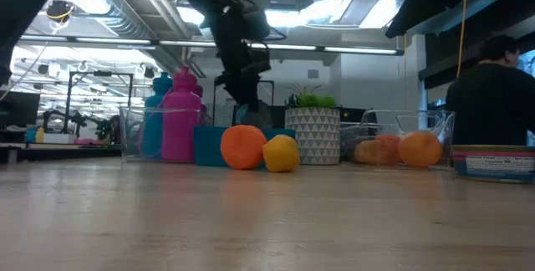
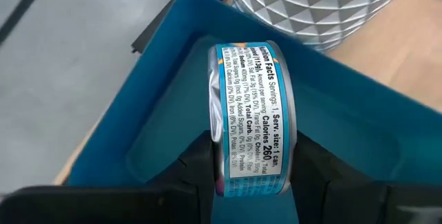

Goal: Pick & Place Food Item
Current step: Put the green tuna can into the blue bin

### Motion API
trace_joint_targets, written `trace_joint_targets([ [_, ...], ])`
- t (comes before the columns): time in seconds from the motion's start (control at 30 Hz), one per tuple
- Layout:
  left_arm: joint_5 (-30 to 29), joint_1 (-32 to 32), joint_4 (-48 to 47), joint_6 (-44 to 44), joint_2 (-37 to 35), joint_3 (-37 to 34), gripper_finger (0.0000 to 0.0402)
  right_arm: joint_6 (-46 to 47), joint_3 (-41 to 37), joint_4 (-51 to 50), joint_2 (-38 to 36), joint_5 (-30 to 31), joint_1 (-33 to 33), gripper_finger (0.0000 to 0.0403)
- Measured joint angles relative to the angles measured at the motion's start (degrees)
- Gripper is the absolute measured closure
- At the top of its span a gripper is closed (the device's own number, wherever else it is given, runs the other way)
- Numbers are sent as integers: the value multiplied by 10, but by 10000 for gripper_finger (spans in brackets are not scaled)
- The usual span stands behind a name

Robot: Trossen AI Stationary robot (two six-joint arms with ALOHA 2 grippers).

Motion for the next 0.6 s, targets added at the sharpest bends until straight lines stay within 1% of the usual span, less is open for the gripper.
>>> trace_joint_targets([
  [0.13, -32, -8, -44, 20, 38, 45, 286, 1, 0, 0, 0, -1, 0, 117],
  [0.23, -32, -10, -58, 29, 58, 60, 286, 1, 0, 0, 0, -3, 0, 117],
  [0.33, -26, -10, -57, 36, 67, 62, 286, 1, 0, -1, 0, -3, 0, 117],
  [0.47, 5, -9, -58, 46, 74, 62, 286, -1, 0, -1, 0, -3, 0, 117],
  [0.6, 14, -9, -61, 64, 74, 62, 286, -2, 0, -3, 0, -3, 0, 117],
])
